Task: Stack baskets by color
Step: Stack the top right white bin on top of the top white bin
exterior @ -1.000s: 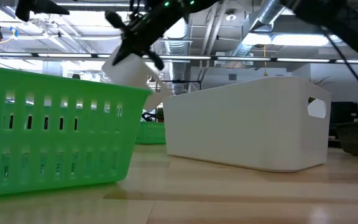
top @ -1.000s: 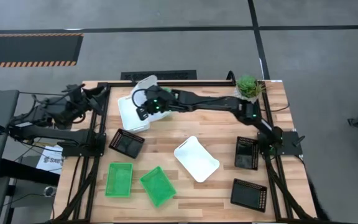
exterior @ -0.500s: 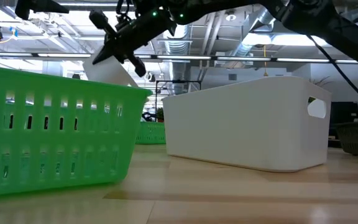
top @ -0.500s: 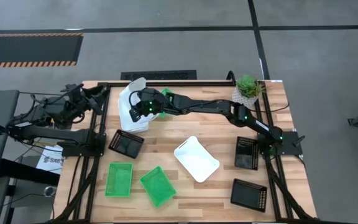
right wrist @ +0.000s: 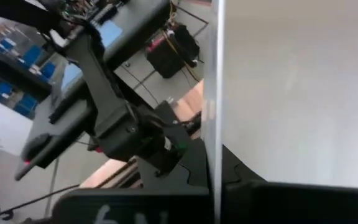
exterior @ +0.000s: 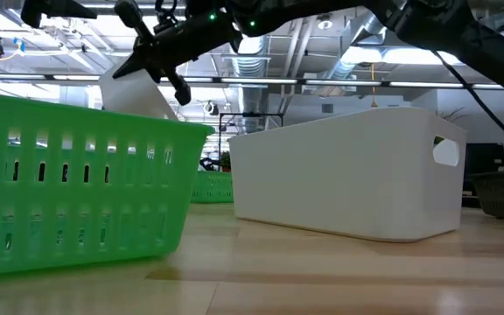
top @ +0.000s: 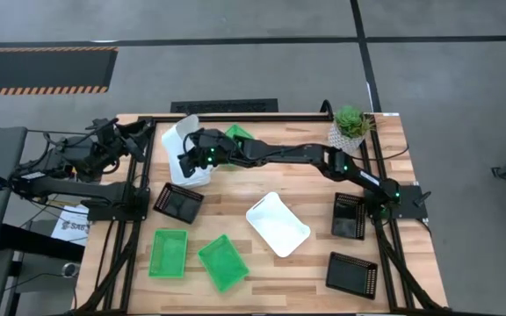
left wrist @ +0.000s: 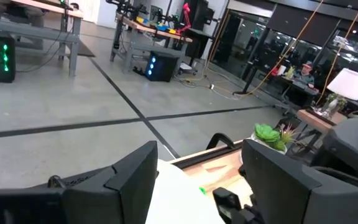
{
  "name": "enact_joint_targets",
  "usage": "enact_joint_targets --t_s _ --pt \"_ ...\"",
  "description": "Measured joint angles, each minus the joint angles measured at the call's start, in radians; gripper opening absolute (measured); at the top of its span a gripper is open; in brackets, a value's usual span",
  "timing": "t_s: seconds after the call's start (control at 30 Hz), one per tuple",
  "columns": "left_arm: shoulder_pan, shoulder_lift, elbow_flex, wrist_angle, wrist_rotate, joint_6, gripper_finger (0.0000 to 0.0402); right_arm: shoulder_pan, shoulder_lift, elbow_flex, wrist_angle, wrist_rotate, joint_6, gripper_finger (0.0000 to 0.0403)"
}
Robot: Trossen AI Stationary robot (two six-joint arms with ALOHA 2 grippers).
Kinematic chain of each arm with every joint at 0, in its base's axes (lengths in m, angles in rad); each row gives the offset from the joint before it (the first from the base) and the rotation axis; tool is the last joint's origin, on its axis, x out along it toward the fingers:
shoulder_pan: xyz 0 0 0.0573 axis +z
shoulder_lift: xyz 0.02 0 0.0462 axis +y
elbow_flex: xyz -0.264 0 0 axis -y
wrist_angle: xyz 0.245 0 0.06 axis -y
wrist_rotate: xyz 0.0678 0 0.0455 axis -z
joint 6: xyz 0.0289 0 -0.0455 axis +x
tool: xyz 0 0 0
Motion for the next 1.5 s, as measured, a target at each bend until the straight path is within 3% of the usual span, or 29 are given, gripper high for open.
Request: enact_joint_targets --t_s 0.67,0.97,1.5 --pt "0.0 0.0 0.0 -0.008 -0.006 0.0 0.0224 -0.004 0.02 -0.002 -0.222 0.03 0.03 0.0001" --pt "0.0 0.0 0.0 -0.008 -0.006 0.0 0.0224 -0.003 0.019 -0.002 -0.379 0.034 -0.01 0.0001" --pt "0.0 0.0 0.0 -0.008 -0.009 -0.001 0.0224 -0.001 0.011 0.01 -0.499 0.036 -0.117 0.0001"
